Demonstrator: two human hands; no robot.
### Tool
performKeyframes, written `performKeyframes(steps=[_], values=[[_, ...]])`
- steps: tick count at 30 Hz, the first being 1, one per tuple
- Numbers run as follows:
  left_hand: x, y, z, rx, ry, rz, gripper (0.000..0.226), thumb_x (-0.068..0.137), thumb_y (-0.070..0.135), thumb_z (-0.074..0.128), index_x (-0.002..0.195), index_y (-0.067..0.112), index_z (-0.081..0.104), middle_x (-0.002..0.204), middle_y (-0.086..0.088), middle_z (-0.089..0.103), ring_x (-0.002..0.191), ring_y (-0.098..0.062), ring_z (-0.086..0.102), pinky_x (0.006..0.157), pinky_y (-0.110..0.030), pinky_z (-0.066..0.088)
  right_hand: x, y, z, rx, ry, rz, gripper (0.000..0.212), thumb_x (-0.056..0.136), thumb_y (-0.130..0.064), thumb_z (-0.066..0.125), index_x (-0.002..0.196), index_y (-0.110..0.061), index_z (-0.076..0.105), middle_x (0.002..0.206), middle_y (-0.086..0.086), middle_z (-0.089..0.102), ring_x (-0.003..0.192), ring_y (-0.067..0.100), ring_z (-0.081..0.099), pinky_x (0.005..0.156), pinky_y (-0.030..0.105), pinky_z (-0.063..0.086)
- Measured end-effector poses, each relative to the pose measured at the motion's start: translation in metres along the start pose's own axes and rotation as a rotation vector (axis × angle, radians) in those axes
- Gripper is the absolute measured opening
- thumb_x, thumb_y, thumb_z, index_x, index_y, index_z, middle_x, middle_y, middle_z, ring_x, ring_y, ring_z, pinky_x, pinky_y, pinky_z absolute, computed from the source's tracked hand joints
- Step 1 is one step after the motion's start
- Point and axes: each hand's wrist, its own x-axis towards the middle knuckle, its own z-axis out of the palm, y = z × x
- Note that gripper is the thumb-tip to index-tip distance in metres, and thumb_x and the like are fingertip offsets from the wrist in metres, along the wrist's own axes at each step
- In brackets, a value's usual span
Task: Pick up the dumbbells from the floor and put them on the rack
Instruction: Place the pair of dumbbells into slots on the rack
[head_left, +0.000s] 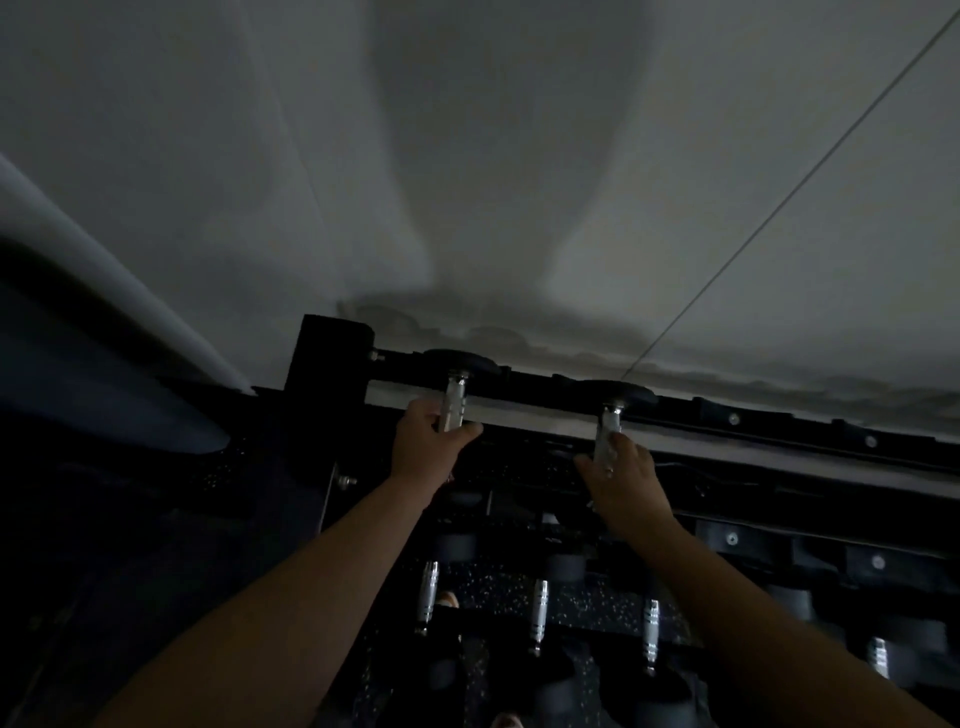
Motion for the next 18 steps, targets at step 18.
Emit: performKeyframes(steps=[18], values=[[-0.263,-0.111,-0.172,-0.131,0.459,-0.053,0.037,0.075,0.03,0.082,0.103,0.016,0.062,0.104,-0.004,0.066,0.097,-0.017,0.064,0.075,-0.016,0.045,-0.191,-0.015,0.073,-0.218,-0.251,-0.6,0.064,0.087,-0.045,0.065,0.136,-0.006,0.05,0.135,0.025,0.052,0.126,0.04,0.047,0.107,0.045,0.036]])
